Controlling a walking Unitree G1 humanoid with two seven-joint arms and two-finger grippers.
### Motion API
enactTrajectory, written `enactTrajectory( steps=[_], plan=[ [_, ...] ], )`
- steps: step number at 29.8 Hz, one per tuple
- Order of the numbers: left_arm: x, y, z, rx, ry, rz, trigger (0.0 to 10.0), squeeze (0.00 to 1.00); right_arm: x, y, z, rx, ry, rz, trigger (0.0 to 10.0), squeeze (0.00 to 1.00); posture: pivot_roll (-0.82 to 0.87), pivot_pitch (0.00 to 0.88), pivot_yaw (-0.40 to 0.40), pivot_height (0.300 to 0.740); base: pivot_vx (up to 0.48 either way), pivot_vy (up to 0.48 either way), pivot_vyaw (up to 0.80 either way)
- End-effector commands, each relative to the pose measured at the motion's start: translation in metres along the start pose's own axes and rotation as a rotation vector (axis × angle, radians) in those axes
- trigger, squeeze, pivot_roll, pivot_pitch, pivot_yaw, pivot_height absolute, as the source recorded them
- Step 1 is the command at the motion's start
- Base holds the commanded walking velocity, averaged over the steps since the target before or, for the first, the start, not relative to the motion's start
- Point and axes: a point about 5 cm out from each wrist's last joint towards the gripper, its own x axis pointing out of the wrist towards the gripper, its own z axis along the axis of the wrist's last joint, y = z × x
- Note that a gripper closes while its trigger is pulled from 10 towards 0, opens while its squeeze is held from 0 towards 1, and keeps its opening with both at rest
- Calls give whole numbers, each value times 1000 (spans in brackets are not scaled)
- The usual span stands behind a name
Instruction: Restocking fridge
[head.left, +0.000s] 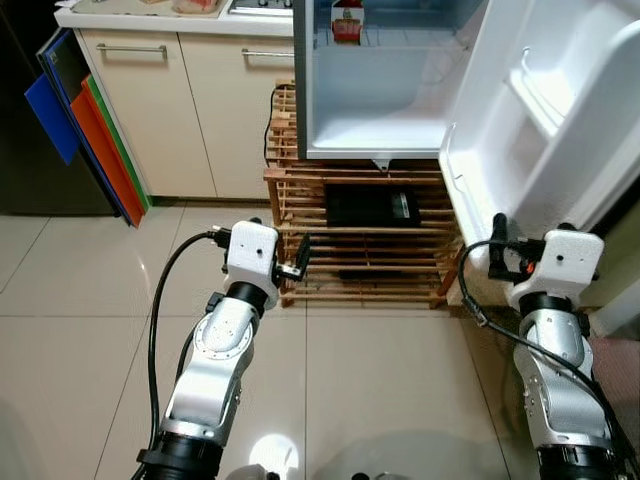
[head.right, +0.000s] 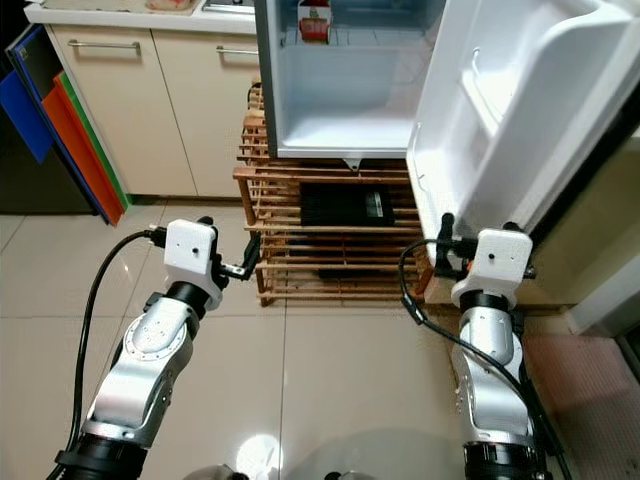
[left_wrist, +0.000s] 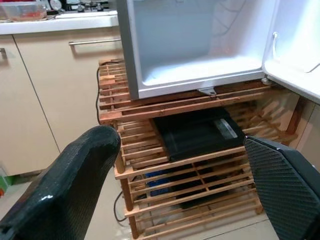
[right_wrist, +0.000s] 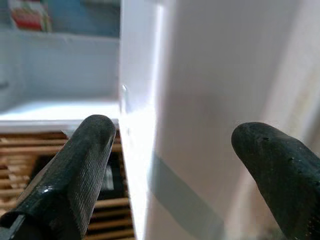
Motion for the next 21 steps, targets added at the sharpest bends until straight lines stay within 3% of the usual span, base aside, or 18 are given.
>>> enactTrajectory(
  steps=[1, 3, 5, 9, 12, 13, 15, 17, 21],
  plan=[
    [0, 0, 1, 5, -6, -16, 10000, 0, -4, 21, 8, 54, -13, 155, 10000, 0, -31, 31, 5, 740, 0, 0, 0],
    [0, 0, 1, 7, -6, -18, 10000, 0, -7, 29, 6, 79, 10, 209, 10000, 0, -31, 31, 5, 740, 0, 0, 0],
    [0, 0, 2, 10, -6, -20, 10000, 0, -22, 40, -6, 98, 80, 318, 10000, 0, -35, 37, 1, 740, 0, 0, 0],
    [1, 0, 2, 9, -6, -20, 10000, 0, -33, 39, -13, 108, 116, 361, 10000, 0, -36, 40, -11, 740, 0, 0, 0],
    [1, -2, 1, 8, -6, -21, 10000, 0, -38, 27, -11, 99, 95, 337, 10000, 0, -39, 44, -13, 740, 0, 0, 0],
    [1, -2, 0, 6, -3, -21, 10000, 0, -38, 13, -5, 96, 49, 254, 10000, 0, -42, 45, -15, 740, 0, 0, 0],
    [0, -2, -1, 5, 0, -21, 10000, 0, -35, 6, 1, 86, 22, 212, 10000, 0, -46, 48, -16, 740, 0, 0, 0],
    [0, -3, -2, 1, 2, -24, 10000, 0, -26, -11, 18, 49, -59, 72, 10000, 0, -52, 48, -15, 740, 0, 0, 0],
    [1, -5, -2, -2, 0, -30, 10000, 0, -25, -8, 39, 75, -138, 82, 10000, 0, -58, 51, -13, 740, 0, 0, 0]
  ],
)
